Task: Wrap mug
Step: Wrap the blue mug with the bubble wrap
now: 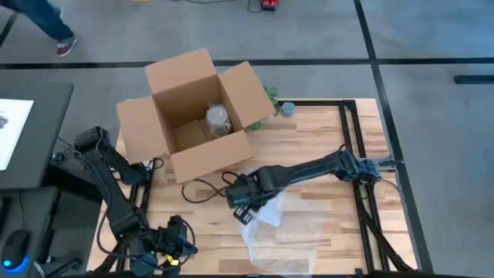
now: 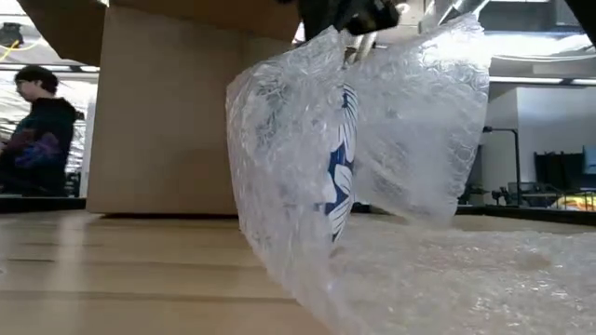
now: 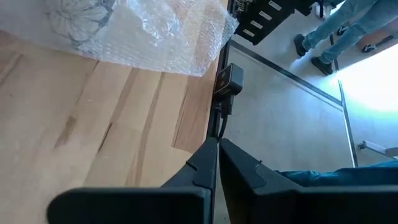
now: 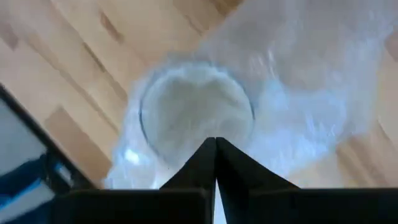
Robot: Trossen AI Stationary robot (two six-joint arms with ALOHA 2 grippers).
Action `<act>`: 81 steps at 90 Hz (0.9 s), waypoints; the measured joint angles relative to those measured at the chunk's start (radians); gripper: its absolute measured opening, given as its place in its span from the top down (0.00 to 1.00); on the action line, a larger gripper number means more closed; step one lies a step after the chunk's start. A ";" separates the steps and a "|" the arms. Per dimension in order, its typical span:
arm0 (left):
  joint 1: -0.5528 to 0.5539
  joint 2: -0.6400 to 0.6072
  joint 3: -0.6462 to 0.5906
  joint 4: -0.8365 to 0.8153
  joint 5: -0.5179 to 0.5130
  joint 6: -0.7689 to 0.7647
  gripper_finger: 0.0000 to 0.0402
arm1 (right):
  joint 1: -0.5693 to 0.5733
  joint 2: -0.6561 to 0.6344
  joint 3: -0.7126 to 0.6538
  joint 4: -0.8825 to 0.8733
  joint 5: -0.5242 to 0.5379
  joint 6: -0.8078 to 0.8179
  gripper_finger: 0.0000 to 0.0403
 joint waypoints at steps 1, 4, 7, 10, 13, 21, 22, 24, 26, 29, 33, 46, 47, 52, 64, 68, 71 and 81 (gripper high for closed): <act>0.000 0.000 0.000 0.000 0.000 0.000 1.00 | 0.003 -0.005 0.000 -0.003 -0.010 0.000 1.00; 0.000 0.000 0.000 0.000 0.000 0.000 1.00 | 0.013 -0.022 0.000 -0.011 -0.042 -0.007 1.00; 0.000 0.000 0.000 0.000 0.000 0.000 1.00 | 0.026 -0.041 0.000 -0.019 -0.075 -0.018 1.00; 0.000 0.000 0.000 0.000 0.000 0.000 1.00 | 0.041 -0.055 0.000 -0.027 -0.110 -0.030 1.00; 0.000 0.000 0.000 0.000 0.000 0.000 1.00 | 0.059 -0.065 0.002 -0.033 -0.143 -0.040 1.00; 0.000 0.000 0.000 0.000 0.000 0.000 1.00 | 0.119 -0.066 0.000 -0.078 -0.159 -0.049 1.00; 0.000 0.000 0.000 0.000 0.000 0.000 1.00 | 0.127 -0.065 -0.005 -0.085 -0.158 -0.048 1.00; 0.000 0.000 0.000 0.001 0.000 0.000 1.00 | 0.142 -0.063 -0.018 -0.095 -0.153 -0.041 1.00; 0.000 0.000 0.000 0.000 0.000 0.000 1.00 | 0.155 -0.062 -0.033 -0.100 -0.145 -0.028 1.00; 0.000 0.000 0.000 -0.001 0.000 0.000 1.00 | 0.169 -0.061 -0.064 -0.091 -0.136 -0.003 1.00; 0.000 0.000 0.000 0.000 0.000 0.000 1.00 | 0.181 -0.061 -0.114 -0.060 -0.121 0.041 1.00; 0.000 0.000 0.000 0.000 0.000 0.018 1.00 | 0.191 -0.059 -0.243 0.032 -0.044 0.243 1.00; 0.000 0.000 0.000 -0.001 0.000 0.019 1.00 | 0.190 -0.059 -0.252 0.047 -0.040 0.259 1.00; 0.000 0.000 0.000 0.000 0.000 0.024 1.00 | 0.195 -0.060 -0.290 0.116 -0.028 0.331 1.00; 0.000 0.000 0.000 0.000 0.000 0.026 1.00 | 0.212 -0.060 -0.344 0.120 0.039 0.457 1.00; 0.000 0.000 0.000 0.000 0.000 0.026 1.00 | 0.214 -0.062 -0.362 0.125 0.059 0.478 1.00; 0.000 0.000 0.000 0.000 0.000 0.026 1.00 | 0.214 -0.062 -0.370 0.116 0.075 0.488 1.00; 0.000 0.000 0.000 0.003 0.000 0.026 1.00 | 0.202 -0.060 -0.374 0.083 0.126 0.487 1.00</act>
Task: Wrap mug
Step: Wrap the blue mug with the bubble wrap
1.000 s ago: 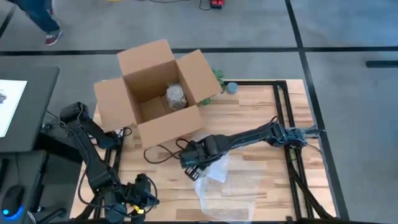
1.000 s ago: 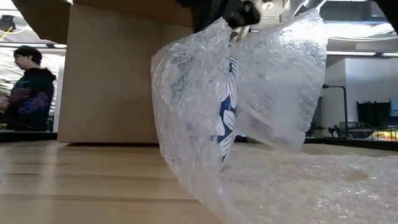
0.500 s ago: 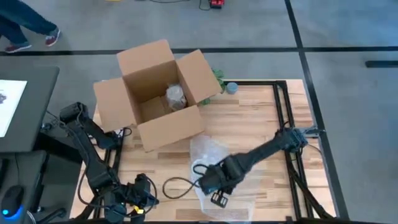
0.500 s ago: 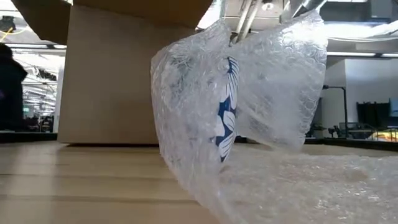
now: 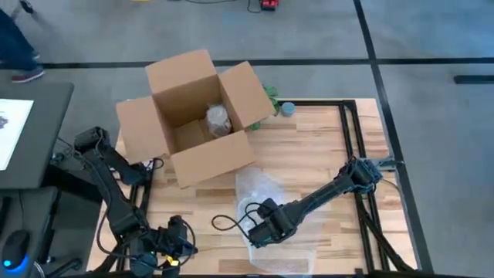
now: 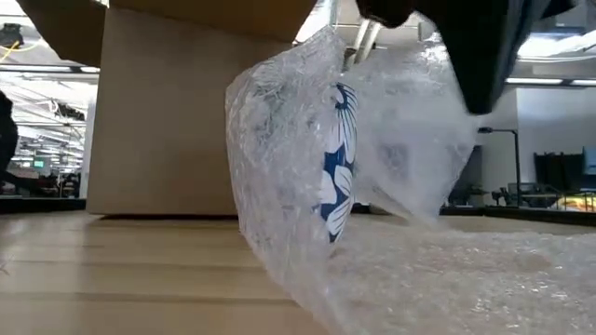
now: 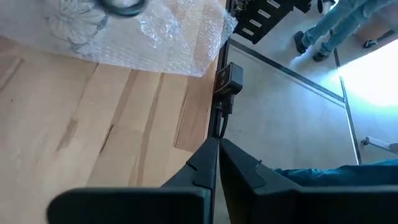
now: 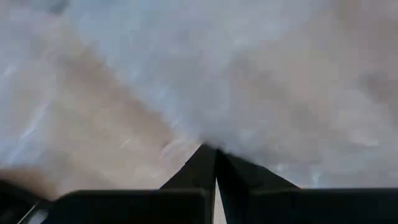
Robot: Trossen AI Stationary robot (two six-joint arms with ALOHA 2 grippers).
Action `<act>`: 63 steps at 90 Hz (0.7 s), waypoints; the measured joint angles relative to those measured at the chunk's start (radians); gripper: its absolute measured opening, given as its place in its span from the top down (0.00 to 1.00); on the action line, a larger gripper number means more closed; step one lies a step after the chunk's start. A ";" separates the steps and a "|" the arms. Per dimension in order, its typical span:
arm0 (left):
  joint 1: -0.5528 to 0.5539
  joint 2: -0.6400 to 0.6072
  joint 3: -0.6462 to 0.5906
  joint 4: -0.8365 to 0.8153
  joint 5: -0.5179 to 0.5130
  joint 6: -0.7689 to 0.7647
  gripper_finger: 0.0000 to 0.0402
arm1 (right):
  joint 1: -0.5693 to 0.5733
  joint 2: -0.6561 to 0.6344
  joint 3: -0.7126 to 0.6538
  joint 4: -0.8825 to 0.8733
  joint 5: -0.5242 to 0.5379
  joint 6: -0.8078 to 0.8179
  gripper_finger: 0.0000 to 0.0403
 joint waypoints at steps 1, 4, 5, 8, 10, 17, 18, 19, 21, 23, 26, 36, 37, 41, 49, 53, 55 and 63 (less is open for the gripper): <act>0.000 0.000 0.000 0.000 0.000 0.000 1.00 | -0.001 0.000 0.001 0.002 0.003 -0.004 1.00; 0.000 0.000 0.000 0.001 0.000 0.000 1.00 | -0.006 -0.001 0.009 0.000 0.008 -0.013 1.00; 0.000 0.000 0.000 0.001 0.000 0.000 1.00 | -0.007 -0.001 0.013 -0.001 0.010 -0.017 1.00; 0.000 0.000 0.000 0.000 0.000 0.000 1.00 | -0.010 -0.001 0.026 -0.008 0.018 -0.028 1.00; 0.000 0.000 0.000 0.001 0.000 0.000 1.00 | -0.013 -0.001 0.035 -0.013 0.027 -0.037 1.00; 0.000 0.000 0.000 0.001 0.001 0.000 1.00 | -0.021 -0.001 0.071 -0.025 0.065 -0.050 1.00; 0.000 0.000 0.000 0.001 0.002 0.000 1.00 | -0.021 -0.002 0.076 -0.028 0.071 -0.050 1.00; 0.000 0.000 0.000 0.001 0.002 0.000 1.00 | -0.022 -0.002 0.081 -0.032 0.077 -0.050 1.00; 0.000 0.000 0.000 0.002 0.004 0.000 1.00 | -0.024 -0.002 0.091 -0.040 0.087 -0.053 1.00; 0.000 0.000 0.000 0.002 0.006 0.000 1.00 | -0.027 -0.002 0.101 -0.049 0.096 -0.060 1.00; 0.000 0.000 0.000 0.002 0.006 0.000 1.00 | -0.030 -0.002 0.116 -0.059 0.106 -0.073 1.00; 0.000 0.000 0.000 0.007 0.006 0.000 1.00 | -0.048 -0.002 0.153 -0.072 0.130 -0.138 1.00; 0.000 0.000 0.000 0.007 0.006 0.000 1.00 | -0.050 -0.002 0.156 -0.071 0.132 -0.145 1.00; 0.000 0.000 0.000 0.007 0.006 0.000 1.00 | -0.057 -0.002 0.162 -0.061 0.135 -0.175 1.00; 0.000 0.000 0.000 0.008 0.006 0.000 1.00 | -0.070 -0.002 0.164 0.005 0.135 -0.237 1.00; 0.000 0.000 0.000 0.008 0.006 0.000 1.00 | -0.073 -0.002 0.164 0.045 0.135 -0.266 1.00; 0.000 0.000 0.000 0.008 0.006 0.000 1.00 | -0.074 -0.002 0.164 0.065 0.136 -0.279 1.00; 0.000 0.000 0.000 0.008 0.006 0.000 1.00 | -0.083 0.000 0.165 0.126 0.136 -0.317 1.00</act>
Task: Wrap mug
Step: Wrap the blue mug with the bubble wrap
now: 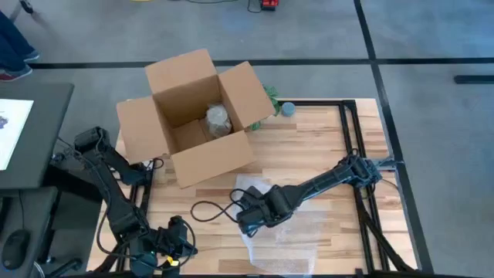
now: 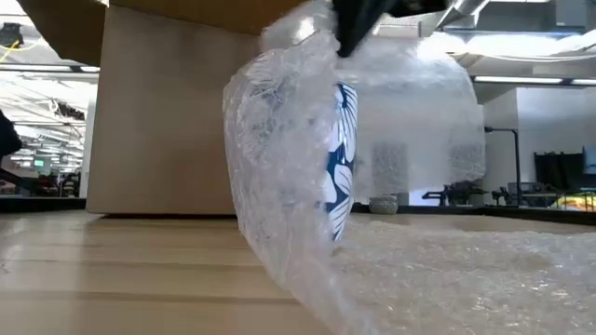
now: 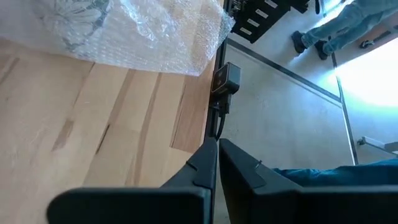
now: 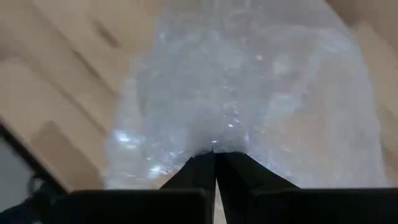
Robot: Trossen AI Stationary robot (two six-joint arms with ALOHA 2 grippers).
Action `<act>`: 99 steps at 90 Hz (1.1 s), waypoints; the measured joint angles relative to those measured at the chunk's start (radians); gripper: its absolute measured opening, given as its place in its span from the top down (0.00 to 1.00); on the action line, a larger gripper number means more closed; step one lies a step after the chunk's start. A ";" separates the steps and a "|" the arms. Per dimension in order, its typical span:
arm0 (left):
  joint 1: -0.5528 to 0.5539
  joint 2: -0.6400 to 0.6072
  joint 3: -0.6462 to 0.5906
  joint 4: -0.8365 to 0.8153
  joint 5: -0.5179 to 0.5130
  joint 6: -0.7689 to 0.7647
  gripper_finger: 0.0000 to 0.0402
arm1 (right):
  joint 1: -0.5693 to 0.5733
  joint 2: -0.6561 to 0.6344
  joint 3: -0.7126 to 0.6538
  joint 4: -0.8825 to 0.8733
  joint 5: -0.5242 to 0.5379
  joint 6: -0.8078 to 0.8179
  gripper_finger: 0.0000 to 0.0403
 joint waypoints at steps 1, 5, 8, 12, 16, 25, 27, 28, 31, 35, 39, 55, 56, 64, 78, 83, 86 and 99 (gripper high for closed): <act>0.000 0.000 0.000 0.000 0.000 0.000 1.00 | -0.001 0.000 -0.001 0.004 0.000 -0.004 1.00; 0.000 0.000 0.000 0.000 0.000 0.000 1.00 | -0.008 0.000 -0.017 0.033 0.000 -0.015 1.00; 0.000 0.000 0.000 0.000 0.000 0.000 1.00 | -0.016 0.000 -0.032 0.052 0.000 -0.018 1.00; 0.000 0.000 0.000 0.000 0.000 0.000 1.00 | -0.025 0.000 -0.050 0.060 0.000 -0.026 1.00; 0.000 0.000 0.000 -0.002 0.000 0.000 1.00 | -0.035 0.002 -0.068 0.069 -0.001 -0.041 1.00; 0.000 0.000 0.000 -0.003 -0.001 0.000 1.00 | -0.053 0.002 -0.120 0.128 -0.012 -0.072 1.00; 0.000 0.000 0.000 -0.004 -0.001 0.000 1.00 | -0.056 0.002 -0.129 0.134 -0.018 -0.074 1.00; 0.000 0.000 0.000 -0.004 -0.001 0.000 1.00 | -0.058 0.002 -0.134 0.137 -0.022 -0.075 1.00; 0.000 0.000 0.000 -0.004 -0.001 0.000 1.00 | -0.062 0.002 -0.148 0.144 -0.030 -0.078 1.00; 0.000 0.000 0.000 -0.004 -0.001 0.000 1.00 | -0.065 0.002 -0.165 0.151 -0.040 -0.089 1.00; 0.000 0.000 0.000 -0.005 -0.001 0.000 1.00 | -0.071 0.002 -0.181 0.156 -0.058 -0.100 1.00; 0.000 0.000 0.000 -0.007 -0.002 0.000 1.00 | -0.082 0.000 -0.231 0.176 -0.090 -0.139 1.00; 0.000 0.000 0.000 -0.007 -0.002 0.000 1.00 | -0.082 0.000 -0.233 0.178 -0.093 -0.142 1.00; 0.000 0.000 0.000 -0.008 -0.003 0.000 1.00 | -0.088 0.001 -0.241 0.188 -0.123 -0.158 1.00; 0.000 0.000 0.000 -0.009 -0.003 0.000 1.00 | -0.092 0.001 -0.199 0.108 -0.143 -0.160 1.00; 0.000 0.000 0.000 -0.009 -0.003 0.000 1.00 | -0.092 0.001 -0.154 0.047 -0.150 -0.160 1.00; 0.000 0.000 0.000 -0.009 -0.003 0.000 1.00 | -0.092 -0.001 -0.129 0.020 -0.160 -0.161 1.00; 0.000 0.000 0.000 -0.009 -0.003 0.001 1.00 | -0.092 -0.001 -0.026 -0.065 -0.194 -0.179 1.00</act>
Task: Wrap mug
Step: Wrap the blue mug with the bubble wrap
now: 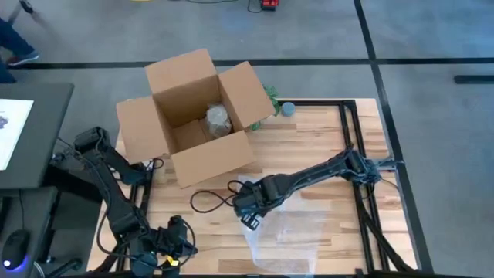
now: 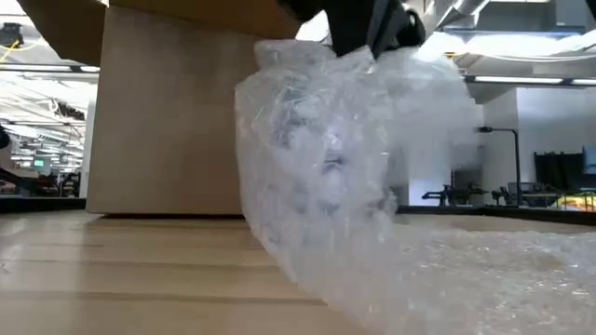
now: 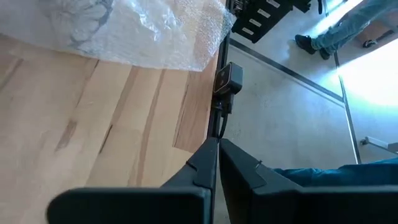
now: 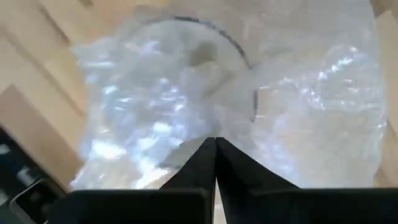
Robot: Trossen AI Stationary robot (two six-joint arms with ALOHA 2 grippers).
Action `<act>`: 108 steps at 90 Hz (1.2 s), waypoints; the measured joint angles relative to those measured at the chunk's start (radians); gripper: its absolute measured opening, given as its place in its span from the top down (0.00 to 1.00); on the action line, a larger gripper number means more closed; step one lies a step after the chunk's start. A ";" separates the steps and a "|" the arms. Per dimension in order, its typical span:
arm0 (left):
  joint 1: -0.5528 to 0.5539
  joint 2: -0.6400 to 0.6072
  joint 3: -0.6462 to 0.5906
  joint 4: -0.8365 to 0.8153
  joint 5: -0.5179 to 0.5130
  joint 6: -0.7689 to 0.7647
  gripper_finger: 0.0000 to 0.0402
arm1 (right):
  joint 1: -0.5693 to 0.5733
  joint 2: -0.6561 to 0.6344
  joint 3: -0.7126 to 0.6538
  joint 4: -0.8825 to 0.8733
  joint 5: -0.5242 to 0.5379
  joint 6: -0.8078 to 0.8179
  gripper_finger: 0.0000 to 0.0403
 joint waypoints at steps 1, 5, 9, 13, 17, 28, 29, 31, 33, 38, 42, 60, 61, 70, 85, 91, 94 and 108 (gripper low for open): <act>0.000 0.000 0.000 0.000 0.000 0.000 1.00 | 0.000 0.000 0.008 -0.005 -0.001 0.000 1.00; 0.000 0.000 0.000 0.000 0.000 0.000 1.00 | 0.000 0.000 0.040 -0.022 -0.005 0.000 1.00; 0.000 0.000 0.000 0.000 0.000 0.000 1.00 | 0.000 0.000 0.072 -0.035 -0.008 0.000 1.00; 0.000 0.000 0.000 0.000 0.000 0.000 1.00 | -0.001 0.000 0.101 -0.037 -0.008 0.000 1.00; 0.000 0.000 0.000 0.000 0.000 0.000 1.00 | -0.002 0.000 0.121 -0.030 -0.006 0.001 1.00; 0.000 0.000 0.000 0.001 0.000 0.000 1.00 | -0.007 0.000 0.123 0.035 0.005 0.008 1.00; 0.000 0.000 0.000 0.000 0.000 0.000 1.00 | -0.007 0.001 0.121 0.042 0.006 0.008 1.00; 0.000 0.000 0.000 0.000 0.000 0.000 1.00 | -0.008 0.003 0.114 0.055 0.006 0.008 1.00; 0.000 0.000 0.000 0.000 0.000 0.000 1.00 | -0.008 0.008 0.105 0.069 0.007 0.008 1.00; 0.000 0.000 0.000 -0.001 0.000 0.000 1.00 | -0.011 0.023 0.080 0.094 0.009 0.009 1.00; 0.000 0.000 0.000 -0.002 0.000 0.000 1.00 | -0.015 0.048 0.066 0.089 0.019 0.012 1.00; 0.000 0.000 0.000 -0.003 0.001 0.004 1.00 | -0.023 0.165 0.062 0.093 0.037 0.006 1.00; 0.000 0.000 0.000 -0.003 0.001 0.005 1.00 | -0.023 0.170 0.062 0.095 0.036 0.004 1.00; 0.000 0.000 0.000 -0.003 0.001 0.011 1.00 | -0.023 0.222 0.064 0.120 0.025 0.004 1.00; 0.000 0.000 0.000 -0.004 0.002 0.010 1.00 | -0.021 0.222 0.067 0.121 -0.010 0.002 1.00; 0.000 0.000 0.000 -0.005 0.000 0.010 1.00 | -0.021 0.213 0.089 0.099 -0.020 0.006 1.00; 0.000 0.000 0.000 -0.004 0.000 0.010 1.00 | -0.020 0.206 0.105 0.086 -0.022 0.006 1.00; 0.000 0.000 0.000 -0.004 0.000 0.009 1.00 | -0.018 0.137 0.190 0.032 -0.023 0.007 1.00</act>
